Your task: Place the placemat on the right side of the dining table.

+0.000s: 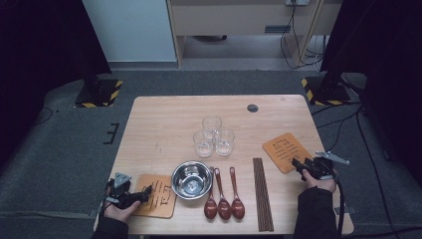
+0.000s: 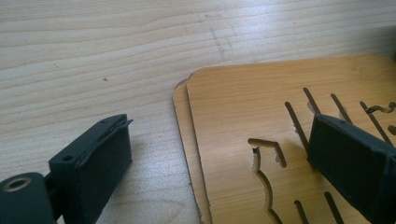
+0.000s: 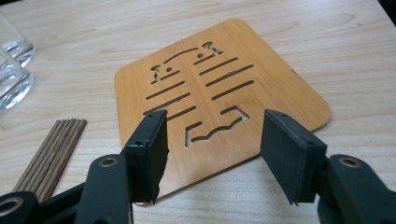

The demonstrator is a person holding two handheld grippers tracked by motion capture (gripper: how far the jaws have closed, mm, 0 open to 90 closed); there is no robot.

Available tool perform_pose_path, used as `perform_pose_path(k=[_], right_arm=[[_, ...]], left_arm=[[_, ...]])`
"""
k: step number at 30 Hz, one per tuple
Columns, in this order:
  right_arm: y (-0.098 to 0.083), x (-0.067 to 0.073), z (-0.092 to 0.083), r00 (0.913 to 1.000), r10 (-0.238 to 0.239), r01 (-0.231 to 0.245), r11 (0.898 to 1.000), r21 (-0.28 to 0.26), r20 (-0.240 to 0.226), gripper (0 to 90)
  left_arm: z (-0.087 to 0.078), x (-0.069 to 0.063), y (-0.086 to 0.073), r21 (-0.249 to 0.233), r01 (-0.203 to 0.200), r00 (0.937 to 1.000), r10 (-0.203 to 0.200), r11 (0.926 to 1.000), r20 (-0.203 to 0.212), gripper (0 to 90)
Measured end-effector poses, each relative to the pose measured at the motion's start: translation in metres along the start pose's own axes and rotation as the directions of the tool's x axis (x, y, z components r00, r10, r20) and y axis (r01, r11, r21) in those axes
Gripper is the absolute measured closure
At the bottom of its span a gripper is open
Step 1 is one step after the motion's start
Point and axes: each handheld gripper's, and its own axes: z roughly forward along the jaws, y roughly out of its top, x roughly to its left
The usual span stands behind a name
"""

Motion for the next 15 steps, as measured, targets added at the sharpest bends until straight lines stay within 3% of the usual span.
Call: perform_pose_path(k=[5, 8, 9, 14, 15], right_arm=[[0.005, -0.001, 0.001, 0.9992, -0.037, 0.037, 0.999, -0.017, -0.013, 43.9], [0.009, -0.001, 0.002, 0.9973, -0.074, 0.074, 0.997, -0.015, -0.005, 46.8], [0.012, -0.001, 0.004, 0.9943, -0.106, 0.106, 0.994, -0.004, -0.006, 50.9], [0.012, -0.003, 0.01, 0.9938, -0.109, 0.109, 0.994, 0.0, -0.021, 52.4], [0.014, -0.003, 0.015, 0.9867, -0.162, 0.162, 0.986, 0.027, -0.014, 53.3]], left_arm=[[0.0, 0.0, 0.0, 0.0, 0.0, 1.0, 0.0, 1.0, 0.0, 5.5], [0.0, 0.0, 0.0, 0.0, 0.0, 1.0, 0.0, 1.0, 0.0, 5.5], [0.0, 0.0, 0.0, 0.0, 0.0, 1.0, 0.0, 1.0, 0.0, 5.5], [0.0, 0.0, 0.0, 0.0, 0.0, 1.0, 0.0, 1.0, 0.0, 5.4], [0.0, 0.0, 0.0, 0.0, 0.0, 1.0, 0.0, 1.0, 0.0, 5.4]])
